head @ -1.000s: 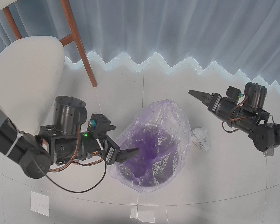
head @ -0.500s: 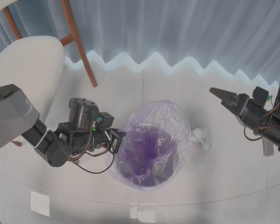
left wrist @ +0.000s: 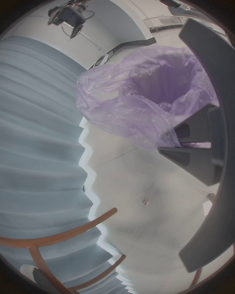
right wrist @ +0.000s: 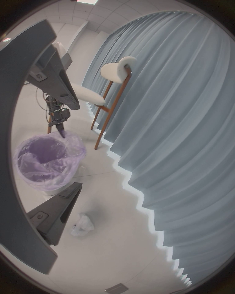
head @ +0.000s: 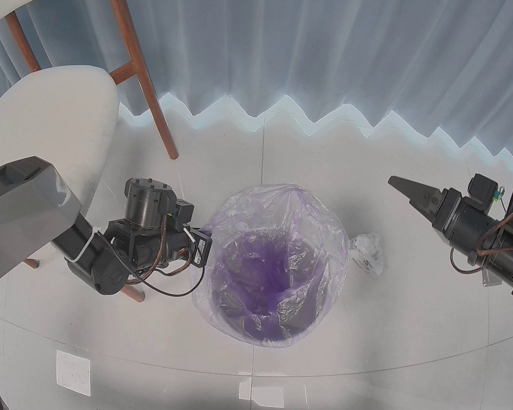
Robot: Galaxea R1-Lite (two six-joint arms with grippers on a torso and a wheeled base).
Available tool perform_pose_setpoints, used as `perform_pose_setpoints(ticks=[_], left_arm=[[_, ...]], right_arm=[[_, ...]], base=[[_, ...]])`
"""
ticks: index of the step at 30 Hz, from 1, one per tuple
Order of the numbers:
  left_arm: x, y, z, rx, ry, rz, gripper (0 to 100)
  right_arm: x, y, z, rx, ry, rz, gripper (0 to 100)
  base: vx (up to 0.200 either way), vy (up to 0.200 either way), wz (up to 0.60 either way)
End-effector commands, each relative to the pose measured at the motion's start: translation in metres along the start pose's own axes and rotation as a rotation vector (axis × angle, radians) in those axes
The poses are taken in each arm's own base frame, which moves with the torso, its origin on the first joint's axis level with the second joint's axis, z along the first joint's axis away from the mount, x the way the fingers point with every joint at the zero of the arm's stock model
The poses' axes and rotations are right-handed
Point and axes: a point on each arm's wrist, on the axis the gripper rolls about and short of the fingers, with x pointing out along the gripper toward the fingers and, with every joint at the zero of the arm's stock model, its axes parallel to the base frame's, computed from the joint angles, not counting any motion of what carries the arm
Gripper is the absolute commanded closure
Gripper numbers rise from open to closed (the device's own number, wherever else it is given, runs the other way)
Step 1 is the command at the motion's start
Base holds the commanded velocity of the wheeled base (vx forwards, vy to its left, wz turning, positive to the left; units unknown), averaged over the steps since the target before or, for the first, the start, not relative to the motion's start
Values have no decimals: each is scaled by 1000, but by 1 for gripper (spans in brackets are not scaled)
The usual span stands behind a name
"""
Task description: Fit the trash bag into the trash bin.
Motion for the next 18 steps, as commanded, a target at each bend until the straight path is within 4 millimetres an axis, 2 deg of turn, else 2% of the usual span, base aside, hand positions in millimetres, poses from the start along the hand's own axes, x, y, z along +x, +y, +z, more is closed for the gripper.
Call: perform_pose_setpoints(ticks=[1, 2, 6, 10, 18], left_arm=[[12, 3, -8, -21, 15, 14, 100], [11, 1, -6, -19, 8, 10, 100], [10, 0, -4, -17, 4, 7, 100], [8, 0, 0, -16, -7, 8, 100], [4, -5, 8, -11, -33, -3, 100]], right_arm=[[-6, -27, -41, 55, 124, -98, 0], [-7, -42, -60, 26, 176, -127, 0], [-3, -58, -79, 10, 224, -93, 0], [13, -80, -103, 21, 256, -95, 0], [41, -104, -123, 8, 240, -84, 0]], base=[[0, 0, 0], [0, 0, 0], [0, 0, 0], [0, 0, 0], [0, 0, 0]])
